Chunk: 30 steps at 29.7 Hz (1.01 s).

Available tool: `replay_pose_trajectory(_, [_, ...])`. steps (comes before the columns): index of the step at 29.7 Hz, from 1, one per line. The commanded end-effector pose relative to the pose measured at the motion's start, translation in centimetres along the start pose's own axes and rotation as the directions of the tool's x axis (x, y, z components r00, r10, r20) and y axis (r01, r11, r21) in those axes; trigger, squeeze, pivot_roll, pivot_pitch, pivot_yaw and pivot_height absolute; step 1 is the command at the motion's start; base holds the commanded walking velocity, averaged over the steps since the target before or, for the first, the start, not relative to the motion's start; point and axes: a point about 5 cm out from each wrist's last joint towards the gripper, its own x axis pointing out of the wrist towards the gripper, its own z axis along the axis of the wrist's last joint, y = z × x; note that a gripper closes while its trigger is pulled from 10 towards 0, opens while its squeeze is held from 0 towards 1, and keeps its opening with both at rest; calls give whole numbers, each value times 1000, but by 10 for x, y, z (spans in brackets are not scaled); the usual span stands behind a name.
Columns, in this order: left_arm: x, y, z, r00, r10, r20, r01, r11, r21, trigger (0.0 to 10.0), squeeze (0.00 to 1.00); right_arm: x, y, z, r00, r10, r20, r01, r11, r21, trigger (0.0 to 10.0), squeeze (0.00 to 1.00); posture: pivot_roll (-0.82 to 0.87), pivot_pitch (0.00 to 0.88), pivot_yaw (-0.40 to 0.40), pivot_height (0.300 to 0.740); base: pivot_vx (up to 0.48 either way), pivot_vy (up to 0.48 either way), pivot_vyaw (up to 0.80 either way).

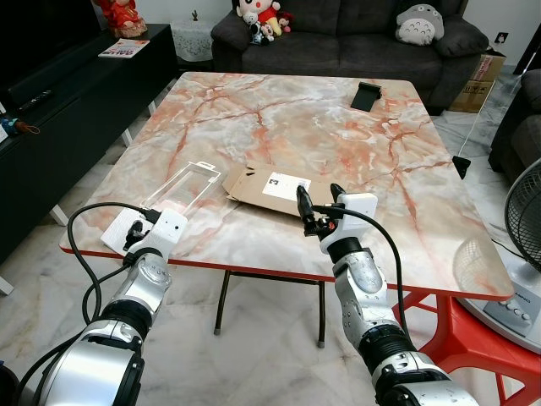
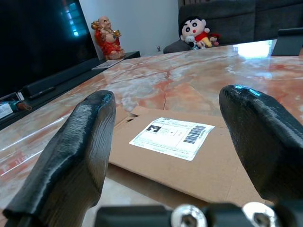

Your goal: Picking trash to rubbish bin

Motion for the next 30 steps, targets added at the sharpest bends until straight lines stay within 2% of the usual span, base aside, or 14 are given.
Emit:
replay_pose_trajectory(1, [0,1,-3,1000,4,-13,-4,1000,4,0,0,3,-1,4,1000,-6,10,6,1000,2,10000,0,-23,33,-4,740,0,0,0])
replay_pose_trajectory(17, [0,1,-3,1000,18,-14,-18,1000,0,0,0,3,0,5,1000,1,17,-1,1000,4,10000,0,-22,30,-3,740,0,0,0])
replay_pose_trajectory(30, [0,13,4,989,142,30,-141,990,-31,0,0,4,4,6,1000,14,22,-14,1000,9,10000,0,-27,23,6,740,0,0,0])
